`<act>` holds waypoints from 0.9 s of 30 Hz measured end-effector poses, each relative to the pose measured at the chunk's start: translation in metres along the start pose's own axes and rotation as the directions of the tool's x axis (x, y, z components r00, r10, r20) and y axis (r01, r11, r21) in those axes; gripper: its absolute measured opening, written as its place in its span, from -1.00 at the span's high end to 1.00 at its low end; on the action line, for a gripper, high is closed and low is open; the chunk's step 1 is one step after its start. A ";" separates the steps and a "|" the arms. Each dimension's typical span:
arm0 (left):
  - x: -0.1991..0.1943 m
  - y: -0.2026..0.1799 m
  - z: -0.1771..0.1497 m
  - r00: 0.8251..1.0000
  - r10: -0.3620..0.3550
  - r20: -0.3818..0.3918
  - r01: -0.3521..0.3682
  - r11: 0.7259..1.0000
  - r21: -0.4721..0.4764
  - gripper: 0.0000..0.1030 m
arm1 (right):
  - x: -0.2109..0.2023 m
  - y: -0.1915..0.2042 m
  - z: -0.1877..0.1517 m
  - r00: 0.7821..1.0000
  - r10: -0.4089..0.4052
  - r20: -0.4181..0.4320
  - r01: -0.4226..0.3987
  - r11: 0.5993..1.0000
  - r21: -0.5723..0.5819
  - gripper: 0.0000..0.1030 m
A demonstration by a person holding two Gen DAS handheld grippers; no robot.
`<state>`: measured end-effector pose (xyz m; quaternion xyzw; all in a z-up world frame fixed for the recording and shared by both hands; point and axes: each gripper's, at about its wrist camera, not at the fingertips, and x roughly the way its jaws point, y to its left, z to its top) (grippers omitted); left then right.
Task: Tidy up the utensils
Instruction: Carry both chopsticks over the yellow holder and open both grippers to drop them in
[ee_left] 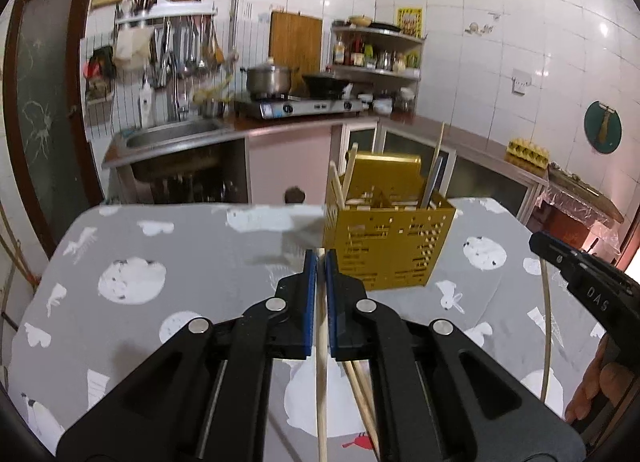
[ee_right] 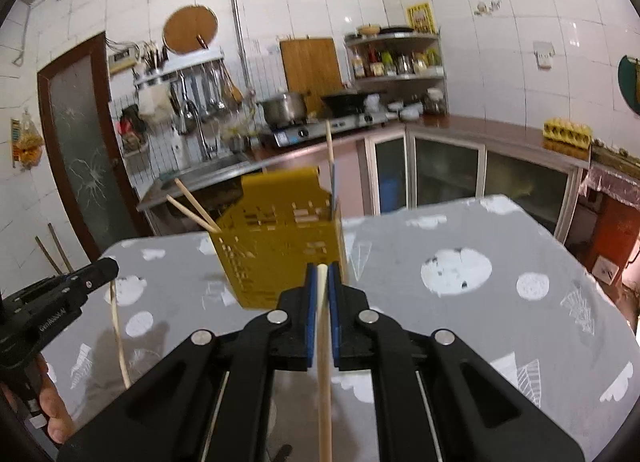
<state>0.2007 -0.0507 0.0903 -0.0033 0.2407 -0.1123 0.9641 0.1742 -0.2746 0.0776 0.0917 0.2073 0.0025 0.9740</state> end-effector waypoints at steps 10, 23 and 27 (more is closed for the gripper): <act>-0.012 0.000 0.011 0.998 -0.021 0.061 0.021 1.000 -0.008 0.93 | -0.012 -0.007 0.012 0.995 0.047 0.088 -0.051 0.998 0.039 0.88; -0.019 -0.005 0.048 0.990 -0.041 0.138 0.042 0.999 -0.006 0.93 | -0.012 -0.006 0.040 0.978 0.072 0.197 -0.081 0.996 0.040 0.88; -0.020 -0.005 0.071 0.985 -0.057 0.163 0.063 0.998 -0.027 0.93 | -0.010 -0.008 0.062 0.972 0.080 0.222 -0.091 0.995 0.042 0.88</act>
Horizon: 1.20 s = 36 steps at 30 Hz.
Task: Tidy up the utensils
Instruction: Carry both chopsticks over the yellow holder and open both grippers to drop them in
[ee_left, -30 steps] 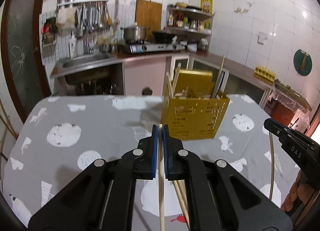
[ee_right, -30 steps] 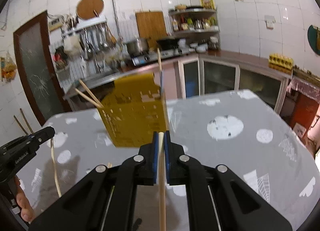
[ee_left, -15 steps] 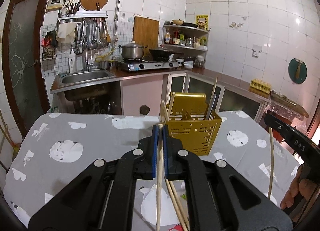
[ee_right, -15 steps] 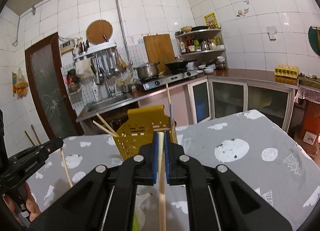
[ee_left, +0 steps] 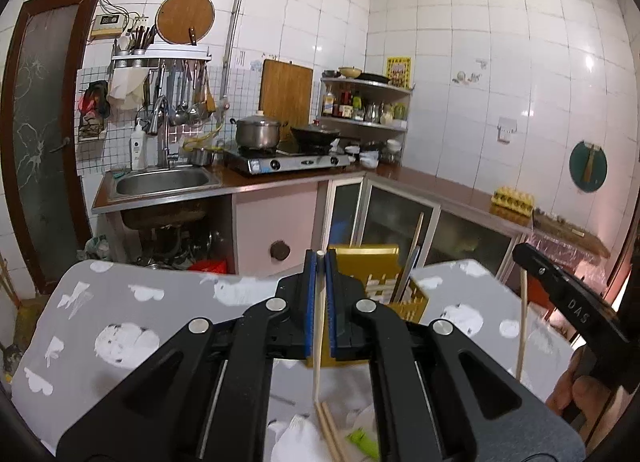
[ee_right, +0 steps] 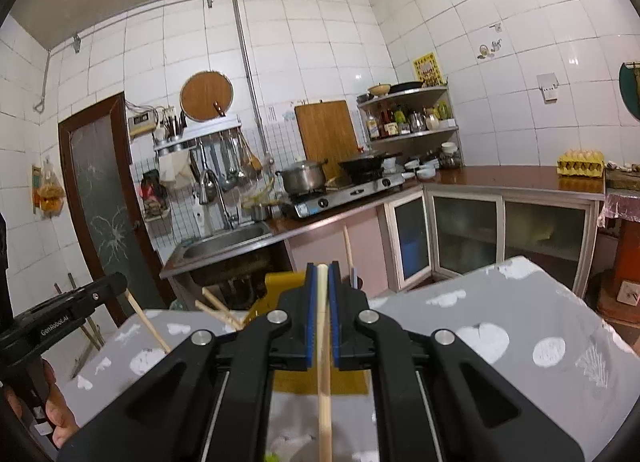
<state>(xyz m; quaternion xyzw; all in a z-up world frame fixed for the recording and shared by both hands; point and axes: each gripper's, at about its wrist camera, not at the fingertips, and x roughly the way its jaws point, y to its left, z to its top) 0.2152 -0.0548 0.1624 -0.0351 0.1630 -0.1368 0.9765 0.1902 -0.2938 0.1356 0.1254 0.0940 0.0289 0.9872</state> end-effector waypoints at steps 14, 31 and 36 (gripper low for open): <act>0.029 -0.038 0.089 0.990 -0.020 0.140 0.014 0.999 0.042 0.93 | 0.059 -0.020 0.086 0.983 0.049 0.175 -0.074 0.988 0.137 0.88; 0.150 -0.009 0.063 0.997 0.023 0.074 -0.026 0.999 0.033 0.93 | 0.138 -0.005 0.075 0.951 0.001 0.308 -0.012 0.999 0.034 0.88; 0.166 -0.004 0.048 0.999 0.025 0.048 -0.027 0.999 0.028 0.93 | 0.146 -0.001 0.072 0.939 0.007 0.343 -0.010 1.000 0.008 0.88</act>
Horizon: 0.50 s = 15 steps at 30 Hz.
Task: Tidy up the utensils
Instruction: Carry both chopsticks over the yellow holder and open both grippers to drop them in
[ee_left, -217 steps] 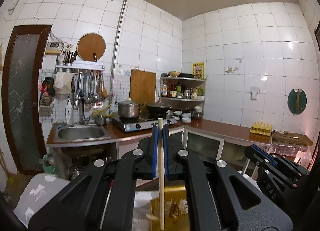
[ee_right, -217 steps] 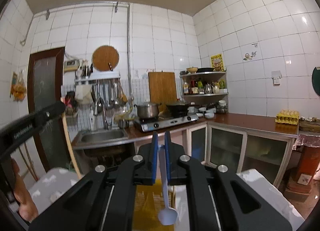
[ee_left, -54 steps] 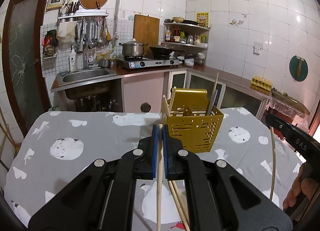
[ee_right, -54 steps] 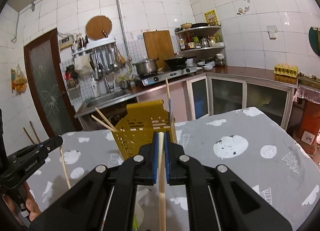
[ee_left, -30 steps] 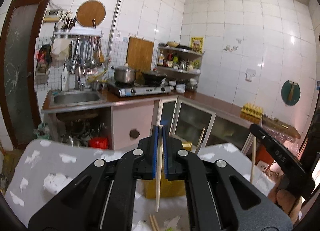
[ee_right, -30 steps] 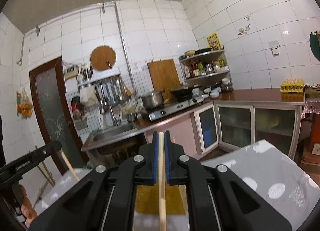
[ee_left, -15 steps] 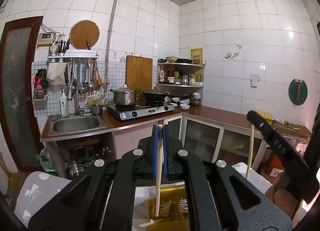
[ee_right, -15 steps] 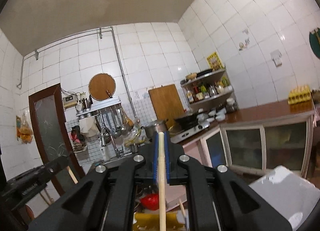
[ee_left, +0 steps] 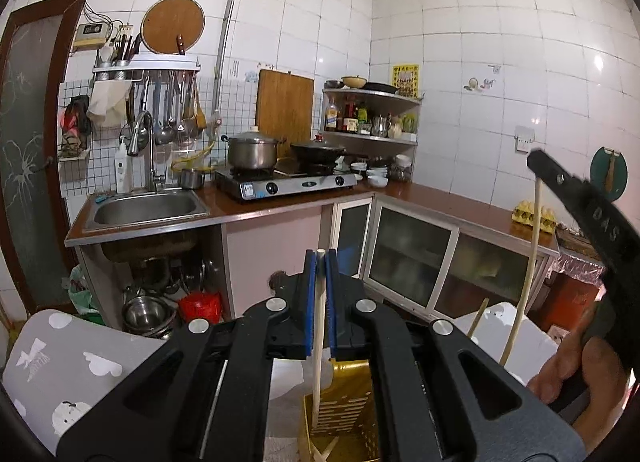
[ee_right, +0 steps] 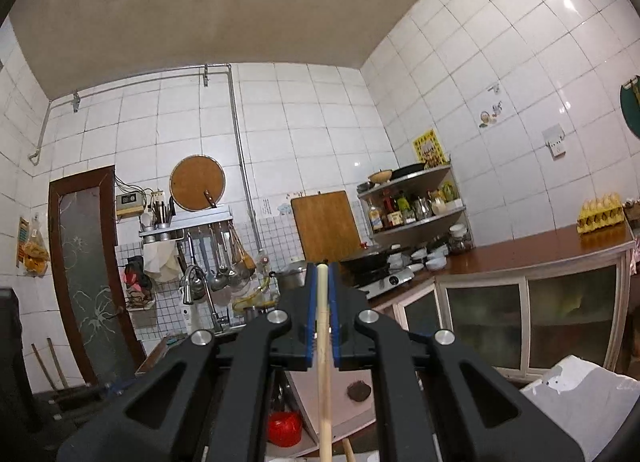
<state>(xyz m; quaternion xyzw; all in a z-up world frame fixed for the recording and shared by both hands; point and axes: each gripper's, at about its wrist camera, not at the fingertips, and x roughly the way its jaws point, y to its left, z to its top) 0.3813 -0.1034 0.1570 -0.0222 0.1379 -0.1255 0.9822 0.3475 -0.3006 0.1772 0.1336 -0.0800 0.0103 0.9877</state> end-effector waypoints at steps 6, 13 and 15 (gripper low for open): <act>0.007 0.005 -0.015 1.000 0.008 -0.020 -0.008 1.000 -0.001 0.93 | 0.007 0.004 -0.019 0.999 -0.014 -0.042 0.012 0.999 -0.050 0.88; 0.011 0.008 -0.030 0.998 0.004 -0.059 -0.004 1.000 0.000 0.93 | 0.007 -0.001 -0.038 0.990 -0.026 -0.137 0.015 0.997 -0.078 0.87; 0.011 0.010 -0.031 0.997 0.001 -0.074 -0.001 1.000 0.003 0.93 | 0.006 -0.002 -0.044 0.984 -0.028 -0.177 0.012 0.995 -0.095 0.87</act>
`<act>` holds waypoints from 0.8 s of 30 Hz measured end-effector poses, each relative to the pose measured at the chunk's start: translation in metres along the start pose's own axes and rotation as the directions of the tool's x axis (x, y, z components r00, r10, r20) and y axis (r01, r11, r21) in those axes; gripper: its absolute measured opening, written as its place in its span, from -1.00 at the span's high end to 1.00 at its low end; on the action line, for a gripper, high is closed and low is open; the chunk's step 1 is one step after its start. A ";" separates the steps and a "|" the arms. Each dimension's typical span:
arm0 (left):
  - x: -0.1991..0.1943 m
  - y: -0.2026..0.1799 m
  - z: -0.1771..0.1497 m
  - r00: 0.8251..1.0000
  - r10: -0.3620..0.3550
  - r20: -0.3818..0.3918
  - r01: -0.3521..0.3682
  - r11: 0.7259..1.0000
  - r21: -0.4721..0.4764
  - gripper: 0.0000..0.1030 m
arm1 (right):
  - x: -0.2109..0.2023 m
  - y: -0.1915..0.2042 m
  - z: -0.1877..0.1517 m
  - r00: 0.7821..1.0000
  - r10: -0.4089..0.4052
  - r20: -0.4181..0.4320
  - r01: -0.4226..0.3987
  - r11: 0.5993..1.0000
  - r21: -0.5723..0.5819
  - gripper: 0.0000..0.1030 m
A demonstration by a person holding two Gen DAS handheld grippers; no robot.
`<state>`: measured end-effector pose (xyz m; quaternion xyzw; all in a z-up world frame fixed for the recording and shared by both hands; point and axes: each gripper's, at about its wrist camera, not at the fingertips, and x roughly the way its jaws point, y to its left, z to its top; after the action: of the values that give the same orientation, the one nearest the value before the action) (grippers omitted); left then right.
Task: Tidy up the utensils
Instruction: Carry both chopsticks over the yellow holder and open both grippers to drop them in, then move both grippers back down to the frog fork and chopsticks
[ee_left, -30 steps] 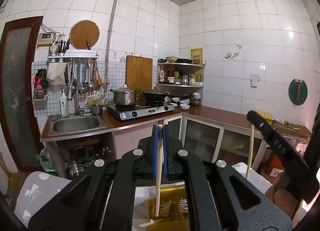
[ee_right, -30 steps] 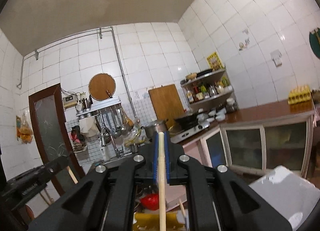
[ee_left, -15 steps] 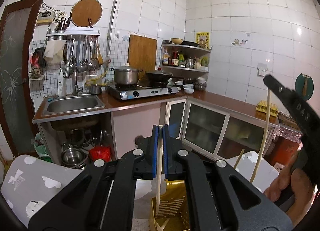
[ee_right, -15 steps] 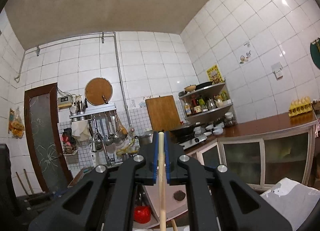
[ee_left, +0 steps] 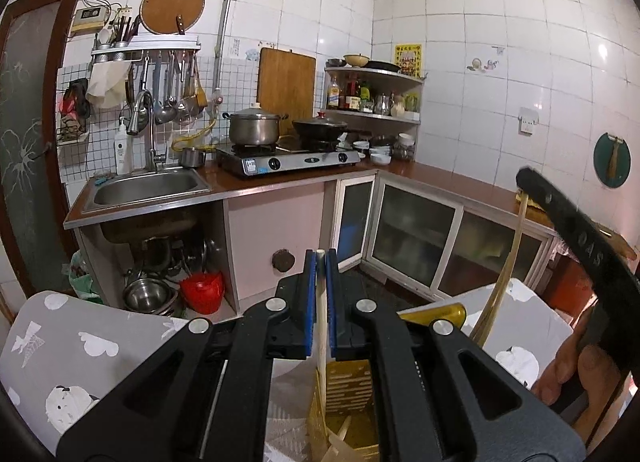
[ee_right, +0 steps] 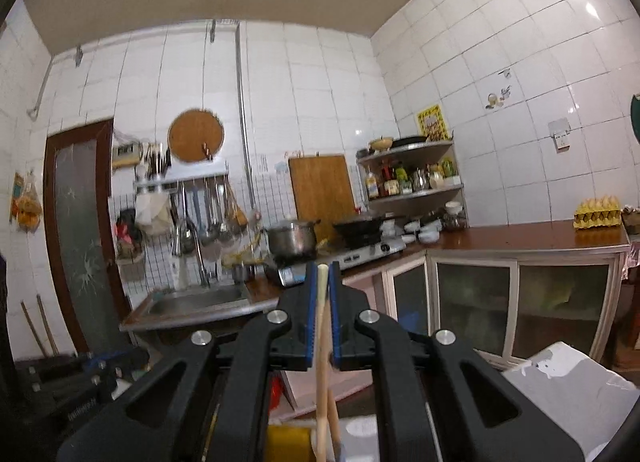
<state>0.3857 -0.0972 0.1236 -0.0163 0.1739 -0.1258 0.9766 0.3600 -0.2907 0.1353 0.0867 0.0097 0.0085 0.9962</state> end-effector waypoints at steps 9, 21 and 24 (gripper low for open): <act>-0.048 0.003 0.007 1.000 0.029 0.006 -0.029 1.000 0.010 -0.18 | -0.023 -0.020 -0.015 0.975 -0.041 -0.217 0.041 0.999 -0.002 0.18; -0.152 0.024 -0.011 0.997 0.065 -0.033 -0.066 0.998 -0.019 -0.88 | -0.125 -0.022 -0.021 0.938 -0.066 -0.339 0.069 0.998 -0.002 -0.31; -0.166 0.029 -0.027 0.995 0.082 -0.054 -0.083 0.996 -0.015 -0.90 | -0.144 -0.020 -0.032 0.923 -0.063 -0.378 0.070 0.998 0.005 -0.31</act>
<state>0.2323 -0.0269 0.1521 -0.0140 0.2014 -0.0845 0.9758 0.2160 -0.3072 0.1034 0.0924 0.2044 -0.0089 0.9745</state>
